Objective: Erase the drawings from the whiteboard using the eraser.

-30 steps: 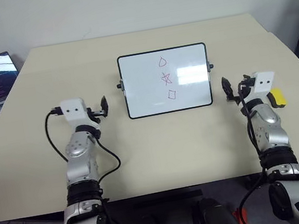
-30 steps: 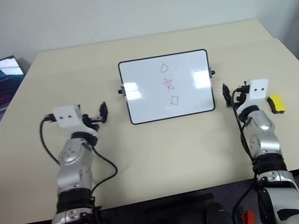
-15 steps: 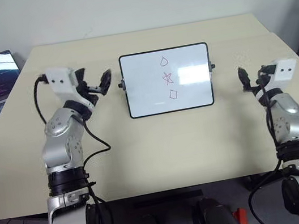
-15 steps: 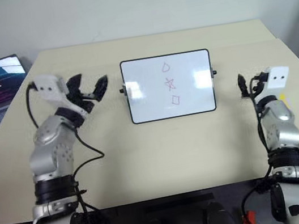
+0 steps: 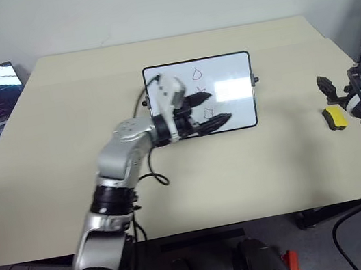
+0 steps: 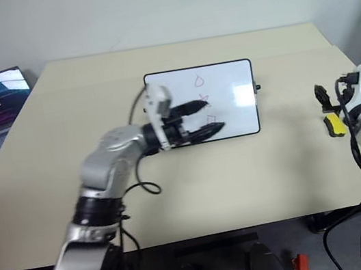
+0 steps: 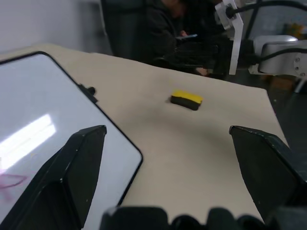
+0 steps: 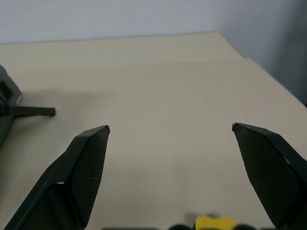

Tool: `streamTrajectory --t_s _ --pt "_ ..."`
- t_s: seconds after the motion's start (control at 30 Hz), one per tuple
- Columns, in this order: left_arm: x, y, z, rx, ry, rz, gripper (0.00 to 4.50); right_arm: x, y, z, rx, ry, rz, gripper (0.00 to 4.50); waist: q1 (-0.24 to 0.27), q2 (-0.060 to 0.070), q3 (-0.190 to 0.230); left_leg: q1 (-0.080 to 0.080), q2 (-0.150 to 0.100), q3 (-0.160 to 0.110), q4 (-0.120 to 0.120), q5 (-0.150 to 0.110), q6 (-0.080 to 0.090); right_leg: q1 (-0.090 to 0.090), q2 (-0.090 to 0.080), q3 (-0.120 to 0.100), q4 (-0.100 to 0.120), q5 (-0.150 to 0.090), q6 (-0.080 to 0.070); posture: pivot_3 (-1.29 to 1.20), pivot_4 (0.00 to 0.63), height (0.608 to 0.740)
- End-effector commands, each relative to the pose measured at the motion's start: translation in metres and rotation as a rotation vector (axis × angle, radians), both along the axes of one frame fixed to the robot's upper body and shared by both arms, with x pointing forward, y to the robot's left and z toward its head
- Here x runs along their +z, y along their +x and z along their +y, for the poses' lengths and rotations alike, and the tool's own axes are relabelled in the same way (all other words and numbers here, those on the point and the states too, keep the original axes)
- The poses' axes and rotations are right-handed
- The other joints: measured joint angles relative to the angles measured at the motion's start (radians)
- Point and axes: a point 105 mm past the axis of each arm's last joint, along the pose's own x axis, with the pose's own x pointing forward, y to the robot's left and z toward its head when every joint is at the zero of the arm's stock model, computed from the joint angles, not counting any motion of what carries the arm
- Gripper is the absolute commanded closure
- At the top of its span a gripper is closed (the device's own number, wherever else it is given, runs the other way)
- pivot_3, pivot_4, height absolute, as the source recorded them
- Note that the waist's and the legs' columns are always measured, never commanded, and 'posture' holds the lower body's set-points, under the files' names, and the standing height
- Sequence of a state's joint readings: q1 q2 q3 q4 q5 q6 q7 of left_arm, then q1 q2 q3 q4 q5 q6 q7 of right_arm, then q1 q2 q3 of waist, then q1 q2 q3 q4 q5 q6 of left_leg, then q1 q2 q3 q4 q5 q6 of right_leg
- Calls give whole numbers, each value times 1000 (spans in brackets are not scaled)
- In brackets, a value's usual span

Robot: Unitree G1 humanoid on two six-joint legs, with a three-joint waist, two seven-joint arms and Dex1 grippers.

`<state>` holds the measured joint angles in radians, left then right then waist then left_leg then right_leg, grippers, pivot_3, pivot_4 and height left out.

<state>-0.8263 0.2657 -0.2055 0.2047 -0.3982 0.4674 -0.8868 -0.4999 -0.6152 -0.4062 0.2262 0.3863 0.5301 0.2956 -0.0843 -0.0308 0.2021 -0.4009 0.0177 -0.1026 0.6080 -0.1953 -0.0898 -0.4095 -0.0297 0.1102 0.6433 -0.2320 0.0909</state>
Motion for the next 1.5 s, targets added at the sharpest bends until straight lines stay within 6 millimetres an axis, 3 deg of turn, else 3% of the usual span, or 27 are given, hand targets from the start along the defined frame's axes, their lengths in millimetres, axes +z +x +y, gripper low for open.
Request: streamTrajectory --t_s 0.03,0.2,0.3,0.73,0.8,1.07,1.2,1.5 --pt "6 1 -23 -44 -29 -30 0 0 -7 -16 -49 -3 21 27 0 0 0 0 0 0 0 0 0 0 0 0 0 0 0 0 150 740" --pt "-5 -4 -51 -119 -14 -9 0 -24 -11 -29 -69 52 135 27 0 0 0 0 0 1 0 0 0 0 0 1 0 0 0 0 150 740" --pt "-6 -1 -59 -114 -13 -13 0 -26 -11 -36 -91 51 132 27 -1 0 0 0 -1 1 0 0 0 0 0 1 0 0 1 0 150 740" --pt "-6 -9 -58 -150 -22 -11 0 -48 -6 -39 -83 55 197 27 -3 1 0 0 -1 1 0 0 0 0 0 2 0 -1 1 0 150 740" --pt "-7 -7 -56 -139 -24 -8 0 -49 -5 -39 -85 58 200 579 -3 1 0 0 -1 1 0 0 0 0 0 2 0 -1 1 0 150 740" --pt "-7 -6 -51 -123 -25 -6 0 -54 -4 -39 -92 67 207 3474 -3 1 0 0 -1 1 0 0 0 0 0 2 0 -1 1 0 150 740" --pt "-7 -5 -50 -117 -28 -5 0 -58 -3 -36 -85 68 216 4477 -4 1 0 0 -1 1 0 0 0 0 0 2 0 0 1 0 150 740" --pt "-6 -3 -49 -105 -30 -6 0 -61 -3 -33 -79 72 220 4477 -4 1 0 1 -1 2 0 0 0 0 0 3 0 0 1 0 150 740"
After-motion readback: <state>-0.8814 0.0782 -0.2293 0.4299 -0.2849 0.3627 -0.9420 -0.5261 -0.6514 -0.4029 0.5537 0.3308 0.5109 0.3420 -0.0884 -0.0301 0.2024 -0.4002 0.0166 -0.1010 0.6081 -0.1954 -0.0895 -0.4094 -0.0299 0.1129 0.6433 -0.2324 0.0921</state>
